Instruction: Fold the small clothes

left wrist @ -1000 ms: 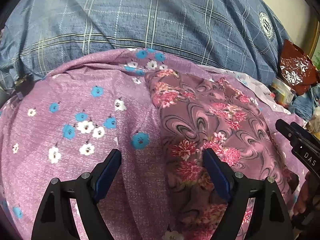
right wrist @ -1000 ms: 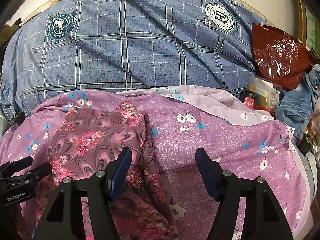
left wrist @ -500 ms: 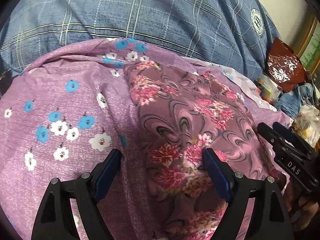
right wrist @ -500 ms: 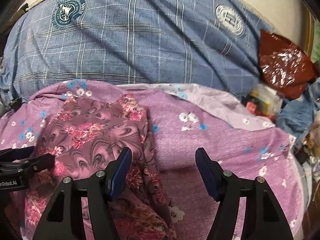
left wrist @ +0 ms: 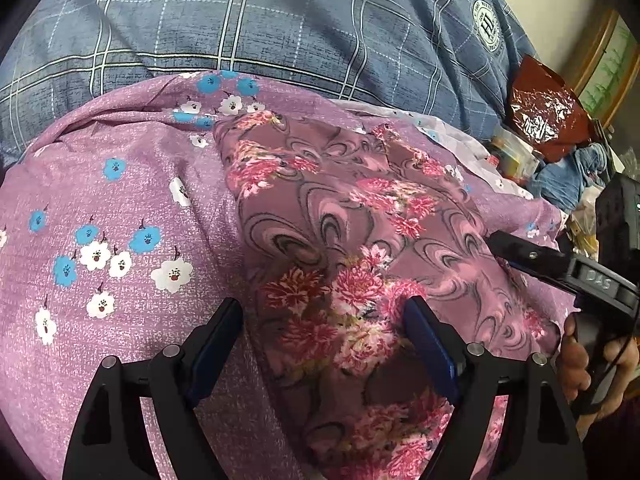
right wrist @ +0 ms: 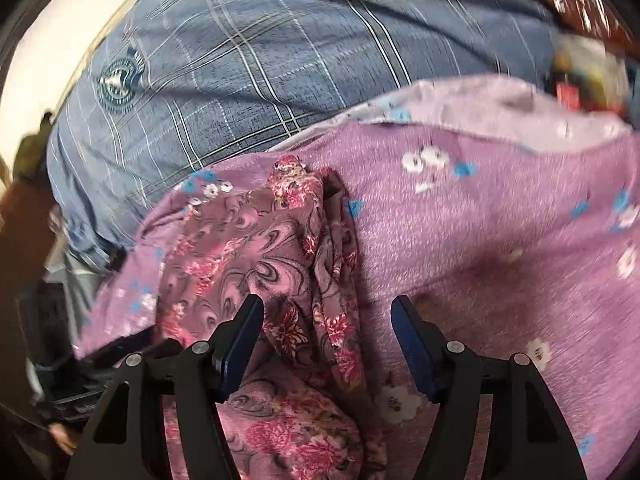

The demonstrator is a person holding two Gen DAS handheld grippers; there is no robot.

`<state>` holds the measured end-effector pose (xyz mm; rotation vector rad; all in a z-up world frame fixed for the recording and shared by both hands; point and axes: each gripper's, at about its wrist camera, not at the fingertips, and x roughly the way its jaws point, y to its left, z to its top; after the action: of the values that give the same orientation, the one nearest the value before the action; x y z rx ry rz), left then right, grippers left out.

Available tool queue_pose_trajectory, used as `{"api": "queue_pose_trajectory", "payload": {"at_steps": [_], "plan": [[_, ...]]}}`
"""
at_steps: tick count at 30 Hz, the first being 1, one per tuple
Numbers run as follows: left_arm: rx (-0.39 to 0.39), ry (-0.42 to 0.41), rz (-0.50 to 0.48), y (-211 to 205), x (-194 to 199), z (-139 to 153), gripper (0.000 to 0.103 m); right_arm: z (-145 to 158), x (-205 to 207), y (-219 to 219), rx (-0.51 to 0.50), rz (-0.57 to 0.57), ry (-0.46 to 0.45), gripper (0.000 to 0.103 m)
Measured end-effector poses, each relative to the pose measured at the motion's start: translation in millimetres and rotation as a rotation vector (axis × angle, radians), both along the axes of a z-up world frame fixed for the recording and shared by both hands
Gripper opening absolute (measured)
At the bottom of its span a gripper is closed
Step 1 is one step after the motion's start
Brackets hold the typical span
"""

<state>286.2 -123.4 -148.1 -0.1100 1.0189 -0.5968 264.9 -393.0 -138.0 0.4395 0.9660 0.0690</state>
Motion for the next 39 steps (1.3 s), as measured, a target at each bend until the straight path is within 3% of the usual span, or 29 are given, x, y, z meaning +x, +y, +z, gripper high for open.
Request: {"api": "queue_pose_trajectory", "payload": {"at_steps": [3, 12, 19, 34, 37, 39], "plan": [[0.015, -0.001, 0.001, -1, -1, -3, 0.083, -2, 2, 12, -0.114, 0.0, 0.017, 0.069], [0.029, -0.024, 0.012, -4, -6, -4, 0.084, 10, -2, 52, -0.432, 0.03, -0.061, 0.069], [0.032, -0.029, 0.013, -4, -7, -5, 0.084, 14, -5, 65, -0.534, 0.042, -0.084, 0.069], [0.024, -0.018, 0.023, -1, -6, 1, 0.083, 14, -5, 71, -0.569, 0.05, -0.093, 0.069], [-0.009, -0.032, 0.026, 7, -6, 12, 0.083, 18, -5, 59, -0.463, 0.05, -0.088, 0.069], [-0.054, -0.008, 0.016, 16, -2, 15, 0.083, 19, -5, 34, -0.266, 0.026, -0.079, 0.069]]}}
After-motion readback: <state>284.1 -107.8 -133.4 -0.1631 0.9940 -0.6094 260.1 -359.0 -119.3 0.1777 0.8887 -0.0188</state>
